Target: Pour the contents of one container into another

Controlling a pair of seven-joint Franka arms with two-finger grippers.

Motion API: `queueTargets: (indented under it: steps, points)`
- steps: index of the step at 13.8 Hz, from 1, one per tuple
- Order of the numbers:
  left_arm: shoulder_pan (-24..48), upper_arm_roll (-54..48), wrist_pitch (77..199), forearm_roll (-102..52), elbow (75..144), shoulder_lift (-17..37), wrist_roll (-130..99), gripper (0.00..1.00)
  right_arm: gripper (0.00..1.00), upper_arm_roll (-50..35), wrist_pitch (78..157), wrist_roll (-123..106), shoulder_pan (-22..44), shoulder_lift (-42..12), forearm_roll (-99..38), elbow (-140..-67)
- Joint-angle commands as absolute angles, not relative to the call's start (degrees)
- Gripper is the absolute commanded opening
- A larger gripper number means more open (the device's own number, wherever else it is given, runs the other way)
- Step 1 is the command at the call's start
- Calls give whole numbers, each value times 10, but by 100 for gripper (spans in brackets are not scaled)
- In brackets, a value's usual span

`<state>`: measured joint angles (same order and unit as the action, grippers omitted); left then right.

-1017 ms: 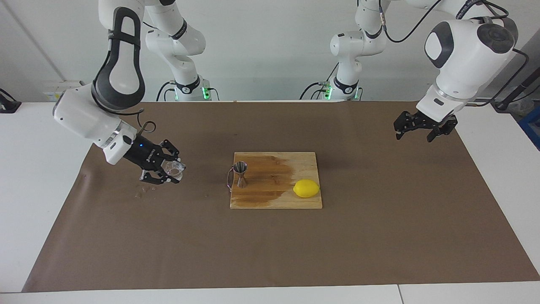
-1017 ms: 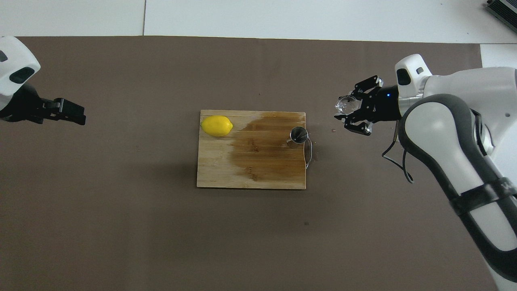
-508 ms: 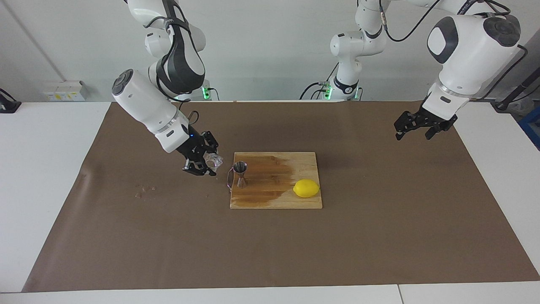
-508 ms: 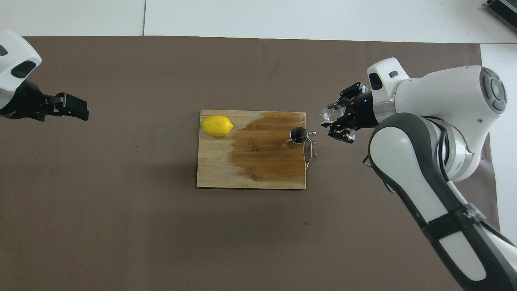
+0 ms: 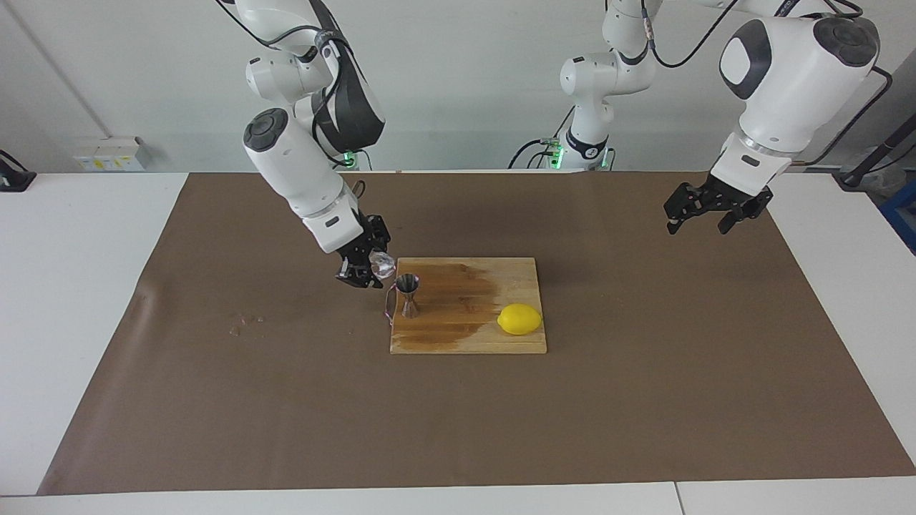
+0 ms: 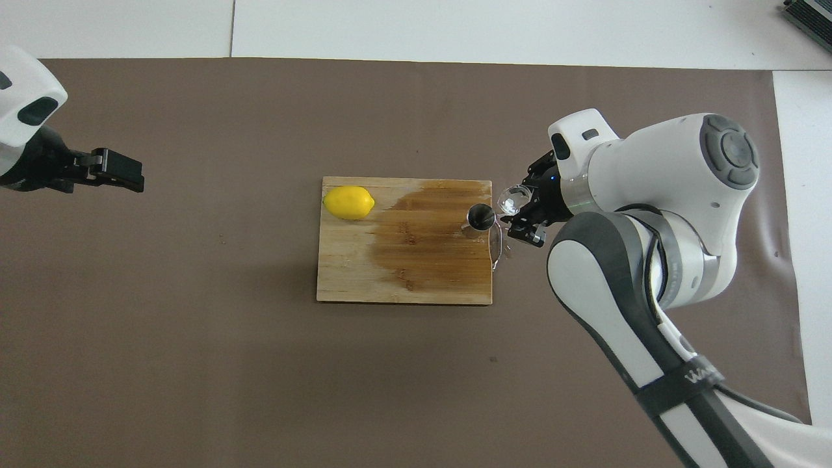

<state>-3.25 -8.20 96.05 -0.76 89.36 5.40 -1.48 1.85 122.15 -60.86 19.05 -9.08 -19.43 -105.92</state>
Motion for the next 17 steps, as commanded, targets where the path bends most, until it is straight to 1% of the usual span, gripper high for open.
queueTargets:
  steps: [1, 4, 6, 9, 13, 17]
  points:
    - [-32, -78, 975, -6, 896, 47, -22, 100, 0, 18, 1193, -577, 196, -69, -158, -1074]
    - [-39, -74, 965, -9, 897, 46, -26, 100, 0, 18, 1183, -563, 197, -66, -141, -1078]
    - [-39, -73, 964, -11, 901, 45, -28, 100, 0, 18, 1173, -518, 218, -66, -114, -1076]
    - [-31, -76, 963, -12, 904, 43, -28, 100, 0, 18, 1172, -506, 221, -69, -89, -1072]
    - [-38, -77, 964, -12, 902, 33, -27, 100, 0, 18, 1172, -497, 221, -89, -58, -1042]
    - [-38, -73, 957, -8, 903, 24, -25, 100, 0, 18, 1120, -468, 221, -113, -26, -984]
